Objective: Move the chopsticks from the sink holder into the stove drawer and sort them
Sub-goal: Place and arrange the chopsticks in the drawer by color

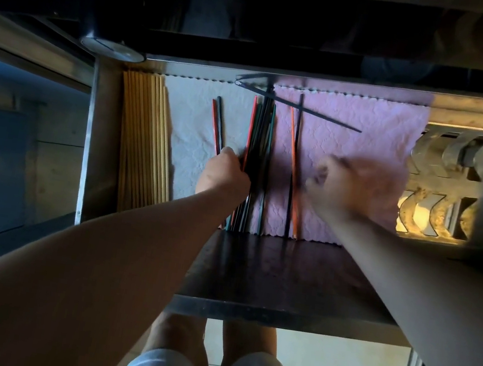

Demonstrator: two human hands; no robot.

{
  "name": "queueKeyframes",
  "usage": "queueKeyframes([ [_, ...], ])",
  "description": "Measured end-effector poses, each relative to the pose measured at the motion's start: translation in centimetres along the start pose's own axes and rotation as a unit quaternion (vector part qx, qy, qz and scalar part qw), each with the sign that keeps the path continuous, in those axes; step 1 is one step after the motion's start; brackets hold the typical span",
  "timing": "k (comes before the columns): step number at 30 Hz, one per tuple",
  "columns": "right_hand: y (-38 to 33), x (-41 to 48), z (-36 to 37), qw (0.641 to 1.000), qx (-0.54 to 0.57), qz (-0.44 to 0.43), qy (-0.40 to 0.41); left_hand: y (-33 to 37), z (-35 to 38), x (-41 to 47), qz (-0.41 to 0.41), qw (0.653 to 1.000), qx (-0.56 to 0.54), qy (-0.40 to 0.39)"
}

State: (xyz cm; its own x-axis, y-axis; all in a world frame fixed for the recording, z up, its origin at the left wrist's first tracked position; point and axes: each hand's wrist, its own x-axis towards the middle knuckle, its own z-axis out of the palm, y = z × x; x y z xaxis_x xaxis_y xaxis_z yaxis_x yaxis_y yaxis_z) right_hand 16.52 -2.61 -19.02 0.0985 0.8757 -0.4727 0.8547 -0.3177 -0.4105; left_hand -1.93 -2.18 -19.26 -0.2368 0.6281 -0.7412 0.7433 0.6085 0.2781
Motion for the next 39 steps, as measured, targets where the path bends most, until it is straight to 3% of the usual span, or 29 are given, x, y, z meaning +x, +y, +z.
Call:
queueKeyframes([
  [2,-0.1,1.2,0.0,0.996,-0.044,-0.056,0.046,0.0,-0.1,-0.1,0.000,1.000,0.000,-0.002],
  [6,-2.2,3.9,-0.9,0.988,-0.094,-0.109,0.058,0.0,-0.1,-0.1,-0.003,1.000,-0.002,-0.005],
  [17,-2.0,8.7,-0.9,0.983,-0.178,-0.047,0.014,-0.4,-0.2,0.0,-0.002,1.000,-0.008,0.006],
  [21,-0.8,6.0,-2.1,0.985,-0.162,-0.055,-0.007,-0.1,-0.3,-0.2,0.074,0.997,0.005,0.034],
  [24,0.4,3.6,-2.1,0.983,-0.179,-0.011,-0.046,-0.1,0.0,-0.5,0.106,0.993,0.040,0.034],
  [29,0.9,2.2,-0.9,0.984,-0.083,0.104,-0.119,0.6,0.6,-0.9,0.098,0.991,0.086,0.036],
  [32,0.5,2.2,0.2,0.986,-0.019,0.145,-0.078,1.3,0.9,-0.7,0.088,0.989,0.115,0.039],
  [35,-0.3,1.8,0.7,0.996,0.023,0.087,-0.012,1.9,0.9,-0.8,0.070,0.987,0.143,0.031],
  [39,-1.8,2.0,1.6,0.995,0.084,0.021,-0.057,2.6,0.6,-0.8,0.035,0.991,0.131,0.011],
])
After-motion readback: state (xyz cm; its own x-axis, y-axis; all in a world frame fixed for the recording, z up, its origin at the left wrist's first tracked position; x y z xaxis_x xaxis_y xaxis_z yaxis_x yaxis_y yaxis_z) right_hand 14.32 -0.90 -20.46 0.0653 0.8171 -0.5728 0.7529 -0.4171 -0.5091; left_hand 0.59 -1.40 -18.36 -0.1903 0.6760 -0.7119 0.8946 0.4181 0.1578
